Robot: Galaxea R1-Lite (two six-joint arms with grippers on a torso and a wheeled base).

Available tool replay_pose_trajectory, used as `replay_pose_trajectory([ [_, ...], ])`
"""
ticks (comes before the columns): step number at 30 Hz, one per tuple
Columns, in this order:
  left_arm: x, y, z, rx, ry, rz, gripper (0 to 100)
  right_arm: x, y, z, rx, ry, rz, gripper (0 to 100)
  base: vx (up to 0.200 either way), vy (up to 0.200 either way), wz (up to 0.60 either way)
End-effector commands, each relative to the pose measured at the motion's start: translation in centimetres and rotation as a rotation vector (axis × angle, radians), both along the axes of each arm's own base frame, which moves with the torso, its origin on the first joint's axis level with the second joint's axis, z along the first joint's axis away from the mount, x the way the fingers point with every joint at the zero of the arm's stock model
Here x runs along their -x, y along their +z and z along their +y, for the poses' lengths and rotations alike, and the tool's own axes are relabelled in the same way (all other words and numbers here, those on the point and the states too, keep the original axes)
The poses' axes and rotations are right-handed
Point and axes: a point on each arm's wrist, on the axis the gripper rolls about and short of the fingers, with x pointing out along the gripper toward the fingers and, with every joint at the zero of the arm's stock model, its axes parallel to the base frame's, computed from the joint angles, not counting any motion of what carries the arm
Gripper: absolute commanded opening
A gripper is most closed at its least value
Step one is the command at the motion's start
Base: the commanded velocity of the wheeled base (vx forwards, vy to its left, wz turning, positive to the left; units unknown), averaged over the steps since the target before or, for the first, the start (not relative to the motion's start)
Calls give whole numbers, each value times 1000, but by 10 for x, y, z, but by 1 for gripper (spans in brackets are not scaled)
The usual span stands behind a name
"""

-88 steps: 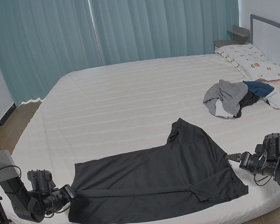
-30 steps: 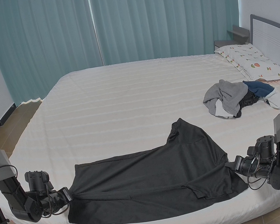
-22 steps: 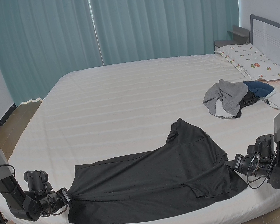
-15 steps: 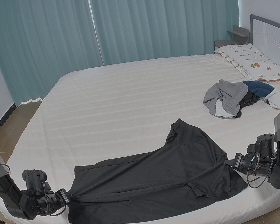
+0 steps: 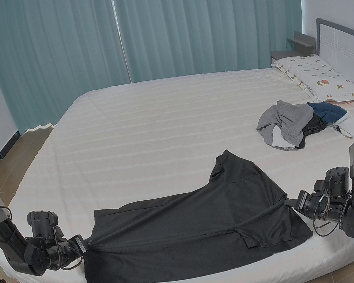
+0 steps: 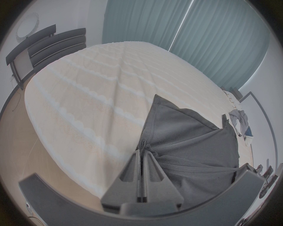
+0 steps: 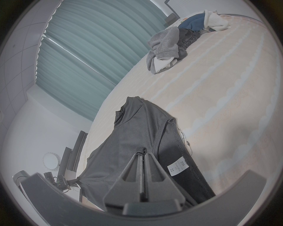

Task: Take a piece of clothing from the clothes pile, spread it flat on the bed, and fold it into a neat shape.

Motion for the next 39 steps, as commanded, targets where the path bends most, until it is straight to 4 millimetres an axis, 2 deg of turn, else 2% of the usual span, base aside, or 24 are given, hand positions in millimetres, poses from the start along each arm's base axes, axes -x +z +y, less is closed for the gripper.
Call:
replay_pose_trajectory([
  [1,-5,-18,1,-11,14,55,0,-1,0,0,-2,1,-13,0,0,0,0],
  [6,-8,-25,1,-11,13,63,0,-1,-5,2,6,8,1,0,0,0,0],
  [7,-9,-29,0,-13,13,63,100,-2,-9,3,12,2,8,0,0,0,0],
  [9,-11,-30,0,-14,13,50,100,-2,-12,3,22,-11,16,0,0,0,0],
  [10,-11,-30,0,-13,15,41,100,-2,-13,3,27,-16,20,100,0,0,0],
  [15,-11,-29,0,-13,15,37,100,0,-16,7,31,-3,32,100,0,0,0],
  [18,-14,-26,2,-9,27,20,100,-2,-8,4,26,-23,4,100,0,0,0],
  [21,-25,-14,9,14,70,-57,100,-8,9,-17,-13,-103,-52,100,0,0,0],
  [22,-27,-13,9,20,75,-64,100,-9,11,-19,-22,-112,-55,100,0,0,0],
  [23,-36,-7,11,63,108,-106,100,-15,19,-29,-84,-172,-78,100,0,0,0],
  [24,-38,-6,11,67,112,-110,100,-16,19,-30,-90,-177,-81,100,0,0,0],
  [26,-59,4,11,118,155,-184,100,-22,24,-43,-196,-256,-77,100,0,0,0],
  [29,-82,11,13,128,159,-241,100,-21,20,-43,-216,-245,-58,100,0,0,0],
  [33,-106,3,10,131,130,-224,100,-21,15,-33,-217,-214,-34,100,0,0,0],
  [35,-121,-8,7,157,96,-195,100,-21,9,-28,-211,-203,-17,100,0,0,0],
  [39,-132,-28,6,192,-9,-143,100,-21,5,-28,-206,-204,-4,100,0,0,0],
])
